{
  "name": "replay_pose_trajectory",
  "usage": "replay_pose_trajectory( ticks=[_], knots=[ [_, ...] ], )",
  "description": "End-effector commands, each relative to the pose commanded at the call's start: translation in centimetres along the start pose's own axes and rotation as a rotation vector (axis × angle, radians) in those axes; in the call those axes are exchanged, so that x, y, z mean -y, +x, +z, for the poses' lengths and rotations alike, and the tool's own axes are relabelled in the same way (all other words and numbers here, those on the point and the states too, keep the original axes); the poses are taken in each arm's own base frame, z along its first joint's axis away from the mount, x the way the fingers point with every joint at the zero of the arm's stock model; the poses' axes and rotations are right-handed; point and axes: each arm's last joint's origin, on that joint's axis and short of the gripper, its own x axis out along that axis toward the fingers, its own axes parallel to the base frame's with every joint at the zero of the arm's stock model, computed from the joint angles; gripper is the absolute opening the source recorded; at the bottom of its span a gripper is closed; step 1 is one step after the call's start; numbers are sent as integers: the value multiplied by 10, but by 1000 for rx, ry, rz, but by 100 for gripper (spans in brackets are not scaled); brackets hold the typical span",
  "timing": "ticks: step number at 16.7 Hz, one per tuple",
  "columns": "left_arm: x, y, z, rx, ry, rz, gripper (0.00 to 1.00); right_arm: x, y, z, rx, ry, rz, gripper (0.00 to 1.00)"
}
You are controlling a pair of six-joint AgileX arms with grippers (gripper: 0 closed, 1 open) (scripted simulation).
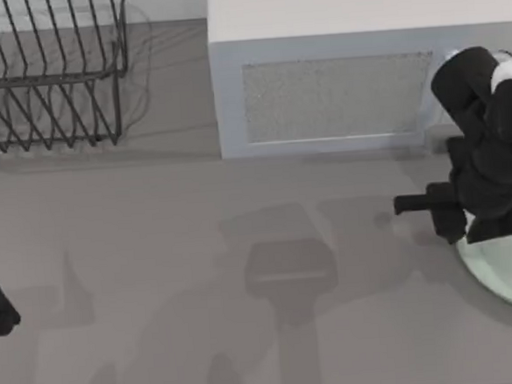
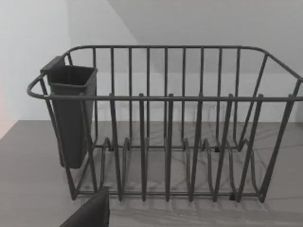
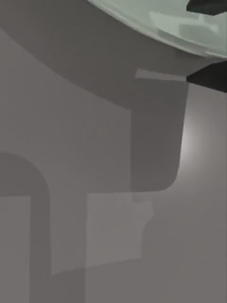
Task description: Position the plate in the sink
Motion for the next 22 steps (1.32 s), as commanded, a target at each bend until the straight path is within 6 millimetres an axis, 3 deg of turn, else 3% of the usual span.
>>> replay_pose_trajectory(
  ticks=[3, 5, 11, 17, 20, 22],
  knots=[
    [0, 0, 0, 0, 0, 0, 100, -10, -11, -3, -52, -27, 5, 0],
    [0, 0, 0, 0, 0, 0, 100, -20, -28, -1, -92, -48, 11, 0],
    [0, 0, 0, 0, 0, 0, 100, -40, -120, 12, -136, -77, 27, 0],
    [0, 0, 0, 0, 0, 0, 100, -20, -217, 21, -39, -26, 17, 0],
    [0, 0, 0, 0, 0, 0, 100, -9, -243, 21, 1, -2, 4, 0],
    [0, 0, 0, 0, 0, 0, 100, -6, -248, 21, 9, 4, -1, 0]
  ],
)
